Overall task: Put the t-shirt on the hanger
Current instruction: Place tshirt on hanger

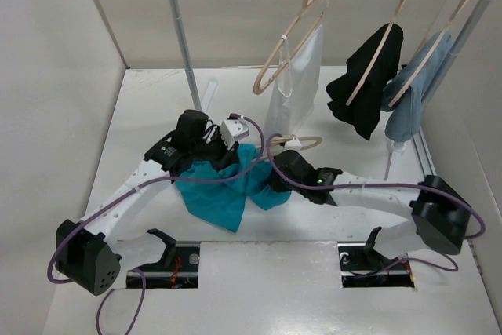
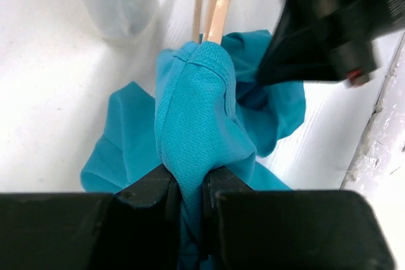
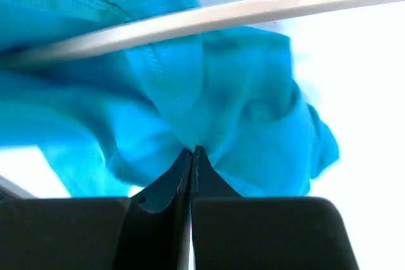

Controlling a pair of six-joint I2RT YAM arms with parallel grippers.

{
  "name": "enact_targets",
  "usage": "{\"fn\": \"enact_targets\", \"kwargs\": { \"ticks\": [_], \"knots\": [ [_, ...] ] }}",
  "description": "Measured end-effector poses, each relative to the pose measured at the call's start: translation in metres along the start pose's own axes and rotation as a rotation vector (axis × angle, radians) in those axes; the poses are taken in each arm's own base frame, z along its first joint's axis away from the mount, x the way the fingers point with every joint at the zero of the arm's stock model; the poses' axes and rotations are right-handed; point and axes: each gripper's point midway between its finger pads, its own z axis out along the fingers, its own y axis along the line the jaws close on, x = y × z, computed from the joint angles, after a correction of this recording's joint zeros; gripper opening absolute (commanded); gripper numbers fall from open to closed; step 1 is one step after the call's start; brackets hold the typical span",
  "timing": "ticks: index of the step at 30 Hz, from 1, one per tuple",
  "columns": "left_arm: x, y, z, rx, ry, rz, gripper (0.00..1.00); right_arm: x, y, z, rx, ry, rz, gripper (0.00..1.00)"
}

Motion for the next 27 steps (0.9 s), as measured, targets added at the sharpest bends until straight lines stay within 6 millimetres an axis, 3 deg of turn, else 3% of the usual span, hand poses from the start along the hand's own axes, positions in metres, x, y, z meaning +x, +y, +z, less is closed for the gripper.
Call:
{"fn": "enact_targets", "kwargs": {
  "ticks": [4,6,8,11,15,22,27],
  "knots": [
    [0.0,0.014,-0.015,-0.002,-0.028,-0.024,0.0,0.003,-0.012,-0.025,-0.042,-0.041,0.03,0.0],
    [0.0,0.035,-0.028,-0.05,-0.046,-0.082,0.0,0.019,-0.029,-0.036,-0.043,-0.039,0.064,0.0],
    [-0.003,0.041,-0.04,-0.051,-0.064,-0.096,0.0,0.031,-0.048,-0.045,-0.035,-0.043,0.106,0.0],
    [-0.008,0.017,-0.044,0.06,-0.08,-0.039,0.0,0.023,-0.065,-0.057,-0.038,-0.103,0.184,0.0],
    [-0.001,-0.008,-0.047,0.16,-0.066,0.077,0.0,-0.007,-0.08,-0.073,-0.03,-0.208,0.251,0.0],
    [0.018,-0.02,-0.053,0.229,-0.013,0.242,0.0,-0.013,-0.116,-0.073,0.082,-0.212,0.248,0.0],
    [0.015,-0.021,-0.061,0.245,-0.016,0.315,0.0,-0.016,-0.14,-0.066,0.131,-0.178,0.282,0.0]
  ]
}}
